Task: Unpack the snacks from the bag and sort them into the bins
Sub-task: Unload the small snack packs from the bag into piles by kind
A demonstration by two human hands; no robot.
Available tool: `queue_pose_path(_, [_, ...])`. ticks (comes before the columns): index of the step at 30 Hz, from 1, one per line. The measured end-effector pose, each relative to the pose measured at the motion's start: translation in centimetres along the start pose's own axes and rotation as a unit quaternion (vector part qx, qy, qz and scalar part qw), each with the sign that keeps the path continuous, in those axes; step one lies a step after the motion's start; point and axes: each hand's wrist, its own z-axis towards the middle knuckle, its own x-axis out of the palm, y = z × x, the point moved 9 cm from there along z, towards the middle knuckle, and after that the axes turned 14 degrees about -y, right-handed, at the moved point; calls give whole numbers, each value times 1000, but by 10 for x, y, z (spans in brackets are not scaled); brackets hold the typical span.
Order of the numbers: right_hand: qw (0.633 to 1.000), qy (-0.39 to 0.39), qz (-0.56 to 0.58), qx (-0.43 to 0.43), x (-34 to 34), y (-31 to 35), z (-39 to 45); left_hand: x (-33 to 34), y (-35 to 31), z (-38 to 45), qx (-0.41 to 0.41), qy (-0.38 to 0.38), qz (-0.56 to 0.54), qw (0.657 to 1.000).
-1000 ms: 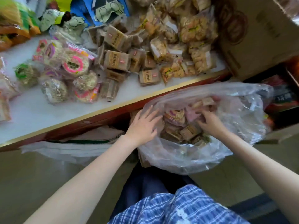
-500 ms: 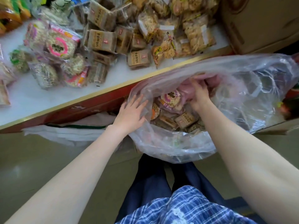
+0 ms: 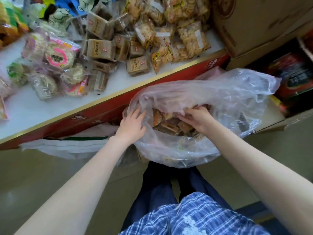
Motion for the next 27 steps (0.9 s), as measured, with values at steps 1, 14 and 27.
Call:
queue_pose_path(1, [1000, 9, 1, -5, -2, 1, -8, 2, 0, -2, -1, 4, -4, 1000])
queue_pose_path(14, [981, -161, -101, -35, -62, -3, -54, -24, -99, -12, 269, -107, 128, 949])
queue_pose_path(27, [750, -169, -446, -459, -23, 119, -89, -47, -22, 26, 61, -30, 92, 993])
